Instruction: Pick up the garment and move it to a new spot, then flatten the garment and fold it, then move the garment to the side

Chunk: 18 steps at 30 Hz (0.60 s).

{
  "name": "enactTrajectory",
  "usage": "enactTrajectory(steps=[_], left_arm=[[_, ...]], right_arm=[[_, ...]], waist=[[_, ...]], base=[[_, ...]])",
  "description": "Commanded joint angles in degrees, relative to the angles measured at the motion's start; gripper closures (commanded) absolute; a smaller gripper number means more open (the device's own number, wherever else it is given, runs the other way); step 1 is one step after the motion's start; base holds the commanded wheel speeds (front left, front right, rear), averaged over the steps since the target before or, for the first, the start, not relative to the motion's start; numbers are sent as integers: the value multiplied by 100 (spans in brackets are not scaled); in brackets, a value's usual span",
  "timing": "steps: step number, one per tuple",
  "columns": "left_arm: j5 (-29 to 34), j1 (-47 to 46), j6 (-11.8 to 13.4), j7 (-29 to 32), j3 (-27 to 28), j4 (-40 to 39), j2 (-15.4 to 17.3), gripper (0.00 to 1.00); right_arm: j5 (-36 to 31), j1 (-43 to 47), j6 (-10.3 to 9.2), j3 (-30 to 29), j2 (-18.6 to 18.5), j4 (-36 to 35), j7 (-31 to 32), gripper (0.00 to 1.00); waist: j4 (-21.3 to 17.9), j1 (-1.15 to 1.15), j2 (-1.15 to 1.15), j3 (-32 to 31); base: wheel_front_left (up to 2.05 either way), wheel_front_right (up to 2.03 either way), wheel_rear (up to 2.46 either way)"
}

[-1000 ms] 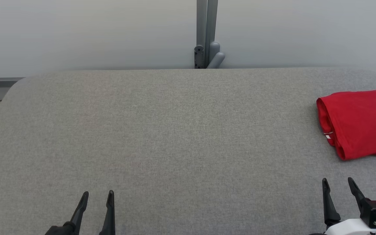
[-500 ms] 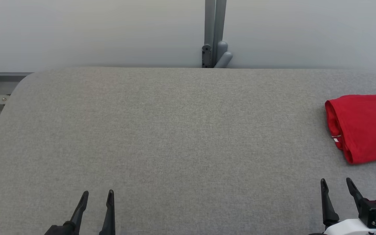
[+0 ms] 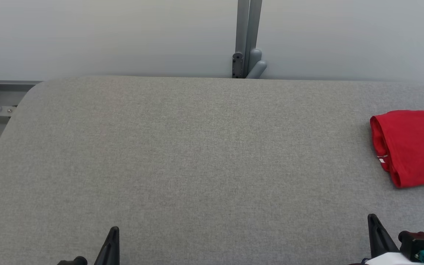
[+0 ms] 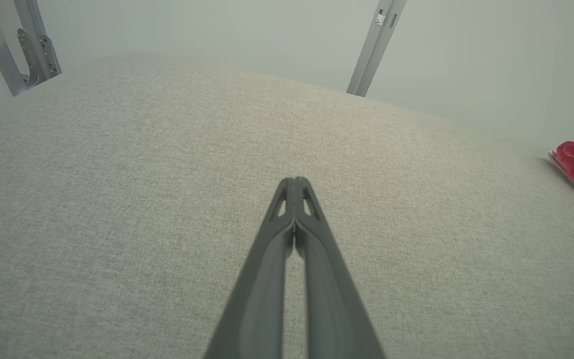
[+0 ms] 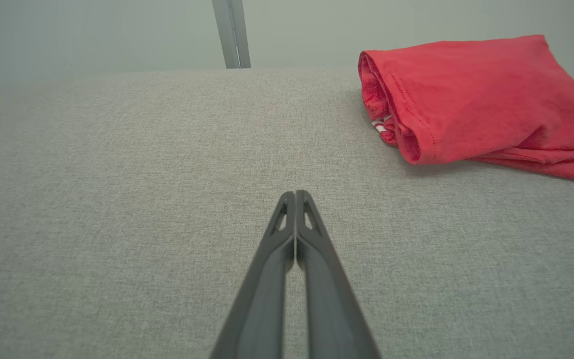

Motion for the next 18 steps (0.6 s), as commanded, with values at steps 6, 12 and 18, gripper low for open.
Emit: enactTrajectory(steps=[6,12,18], left_arm=[[-857,-272,108,186,119,-125,21,100],[-1354,-399,118,301,174,-97,28,100],[-2001,-572,143,452,253,-57,38,100]], right_arm=[[978,-313,-1,-21,-38,-29,221,100],[1562,-400,-1,23,-44,-47,322,100],[2310,-531,-1,56,-52,-50,474,100]], waist=[[-41,0,0,22],[-68,0,-3,43],[-106,0,-3,65]], base=[[0,0,0],[0,0,0],[0,0,0]])
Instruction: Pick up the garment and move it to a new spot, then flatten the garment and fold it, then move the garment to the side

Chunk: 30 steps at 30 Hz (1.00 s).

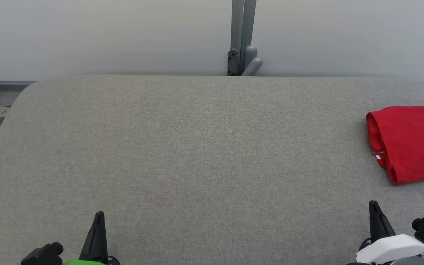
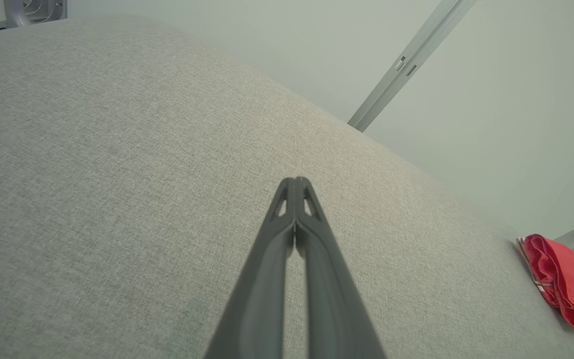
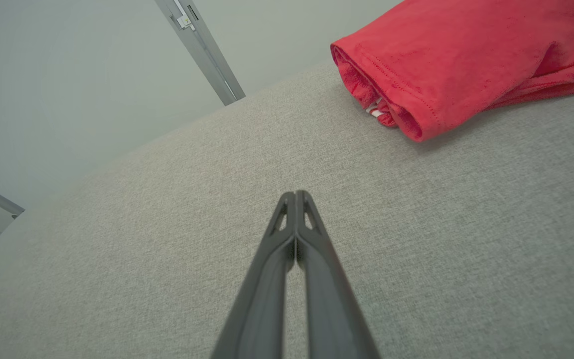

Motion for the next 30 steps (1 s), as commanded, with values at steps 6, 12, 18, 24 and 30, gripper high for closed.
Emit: enactTrajectory(steps=[6,12,18,24,30], left_arm=[[-627,-292,37,136,105,-42,38,100],[-1102,-418,59,250,161,-21,45,100],[-1557,-537,89,358,221,-4,50,100],[-1982,-645,110,460,275,9,55,100],[-2382,-745,139,558,322,21,59,100]], right_arm=[[714,-262,-2,15,-47,-67,151,100],[1267,-372,-2,25,-54,-50,279,100],[1784,-478,-2,33,-60,-32,402,100],[2273,-576,-3,41,-66,-16,514,100],[2732,-667,-3,49,-72,0,618,100]], waist=[[-34,0,-1,19],[-67,0,-1,38],[-100,0,-1,57],[-133,0,-1,75],[-166,0,-1,94]], base=[[0,0,0],[0,0,0],[0,0,0],[0,0,0],[0,0,0]])
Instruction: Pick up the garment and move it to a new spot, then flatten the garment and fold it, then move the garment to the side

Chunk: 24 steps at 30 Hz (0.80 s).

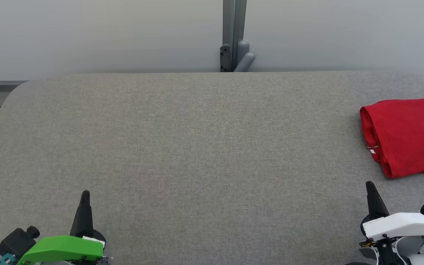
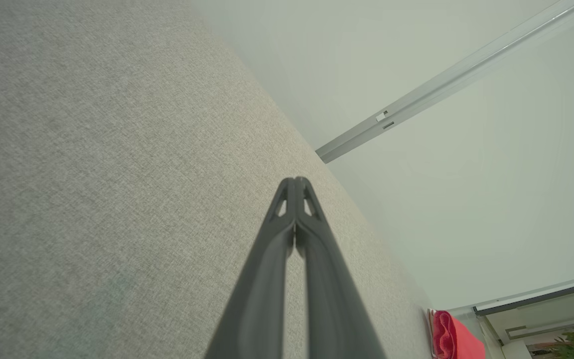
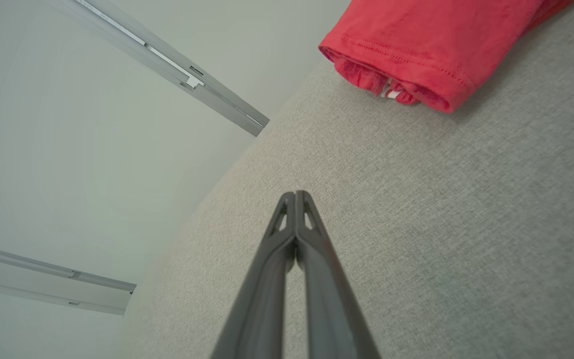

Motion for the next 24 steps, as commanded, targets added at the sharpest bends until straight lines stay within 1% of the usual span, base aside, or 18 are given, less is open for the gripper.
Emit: enactTrajectory(steps=[1,24], left_arm=[[-202,-164,26,38,36,-28,46,100],[-1466,-489,106,357,206,7,55,100]], right_arm=[[203,-129,-2,11,-38,-36,43,100],[1674,-421,-2,41,-64,16,376,100]], waist=[[-9,0,0,6],[-130,0,-1,74]], base=[[0,0,0],[0,0,0]])
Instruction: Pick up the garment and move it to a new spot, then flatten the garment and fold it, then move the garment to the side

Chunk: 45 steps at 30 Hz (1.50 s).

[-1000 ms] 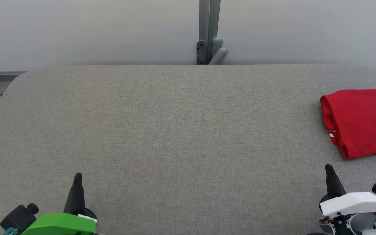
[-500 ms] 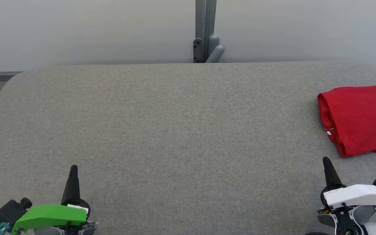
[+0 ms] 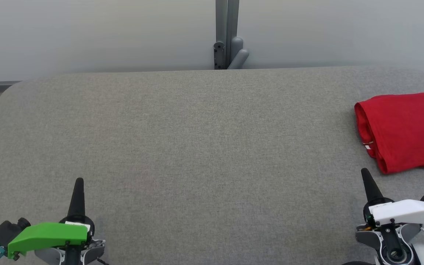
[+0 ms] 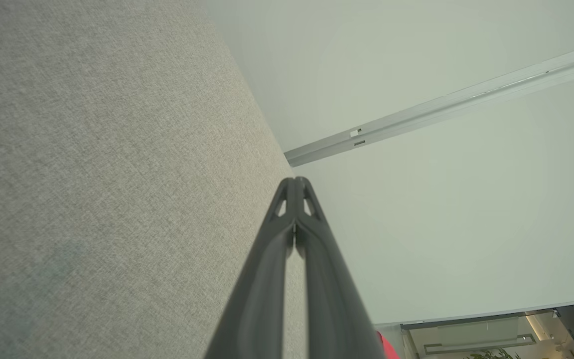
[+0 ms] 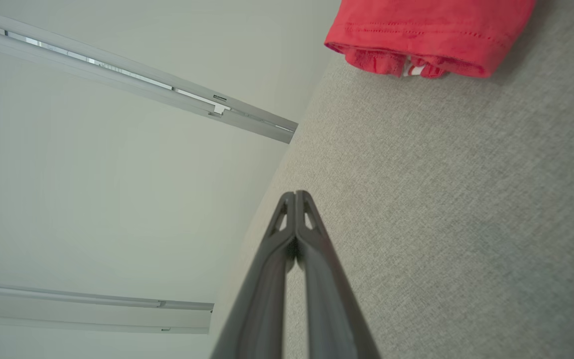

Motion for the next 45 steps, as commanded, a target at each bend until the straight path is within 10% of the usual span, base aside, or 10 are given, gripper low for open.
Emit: enactTrajectory(steps=[1,45], left_arm=[[-180,-160,21,48,38,-18,49,100],[-2086,-636,146,547,324,42,38,100]], right_arm=[[182,-105,0,7,-42,-19,40,100],[2461,-553,0,83,-103,70,538,100]], waist=[[-11,0,1,6],[-257,0,1,146]], base=[[0,0,0],[0,0,0]])
